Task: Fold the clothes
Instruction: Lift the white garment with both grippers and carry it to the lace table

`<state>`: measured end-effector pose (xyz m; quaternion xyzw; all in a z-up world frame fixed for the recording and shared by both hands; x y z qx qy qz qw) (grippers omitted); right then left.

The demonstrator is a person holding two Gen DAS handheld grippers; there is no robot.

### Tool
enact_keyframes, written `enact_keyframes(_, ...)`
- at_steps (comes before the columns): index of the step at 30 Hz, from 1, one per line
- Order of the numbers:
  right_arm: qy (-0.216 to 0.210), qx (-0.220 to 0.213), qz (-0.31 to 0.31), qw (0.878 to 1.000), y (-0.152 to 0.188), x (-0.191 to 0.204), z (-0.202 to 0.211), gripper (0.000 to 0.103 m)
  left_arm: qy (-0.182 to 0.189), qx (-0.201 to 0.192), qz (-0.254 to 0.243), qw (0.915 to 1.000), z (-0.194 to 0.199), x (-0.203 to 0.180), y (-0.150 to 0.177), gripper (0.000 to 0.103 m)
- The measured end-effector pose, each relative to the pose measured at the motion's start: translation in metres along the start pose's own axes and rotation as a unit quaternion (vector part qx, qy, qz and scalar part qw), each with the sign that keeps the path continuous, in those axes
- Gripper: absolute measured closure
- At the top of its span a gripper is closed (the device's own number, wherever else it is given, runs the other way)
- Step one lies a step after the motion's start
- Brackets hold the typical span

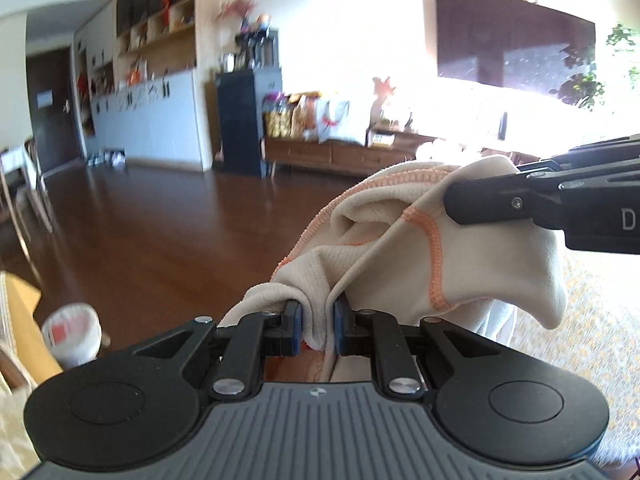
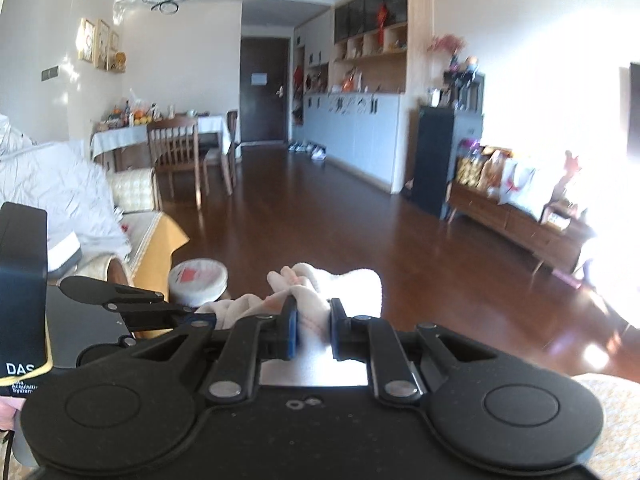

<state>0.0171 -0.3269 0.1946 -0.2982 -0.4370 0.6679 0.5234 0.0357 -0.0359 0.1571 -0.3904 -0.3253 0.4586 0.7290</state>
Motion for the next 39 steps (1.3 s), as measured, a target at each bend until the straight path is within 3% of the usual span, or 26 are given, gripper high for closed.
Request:
enact_keyframes(10,0.032,-0.036,-0.002,0.999,-0.006,-0.018,0.044,0.000,0.019,-0.025,-0.024,0.9992,0.007,-0.037,-0.026,0.089)
enact_keyframes(14,0.060,-0.056,-0.004,0.997,-0.011,-0.038,0.079,0.000,0.039,-0.043,-0.045,0.9973,0.008,-0.072,-0.054,0.088)
enact_keyframes(20,0.135,-0.083,-0.020,0.987,-0.006,-0.093,0.146,0.000,0.085,-0.083,-0.092,0.9886,0.012,-0.166,-0.091,0.089)
enact_keyframes(26,0.230,-0.092,-0.036,0.968,0.020,-0.161,0.213,0.000,0.150,-0.102,-0.121,0.9760,0.001,-0.288,-0.114,0.089)
enact_keyframes(34,0.306,-0.040,-0.107,0.945,0.115,-0.259,0.257,0.000,0.243,-0.042,-0.164,0.9553,-0.031,-0.439,-0.063,0.089)
enact_keyframes(39,0.315,0.014,-0.147,0.938,0.166,-0.281,0.264,0.000,0.272,0.018,-0.190,0.9432,-0.055,-0.489,-0.012,0.089)
Point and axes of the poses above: each gripper's, at about its wrist camera, not at the fingertips, and z roughly against the way its jaws point, x to its left, y to its underside, the point moved 2 cm from there along -z, roughly the way its jaws point, and after that the axes turned 5 degrees about -z, right-handed, at the moved point
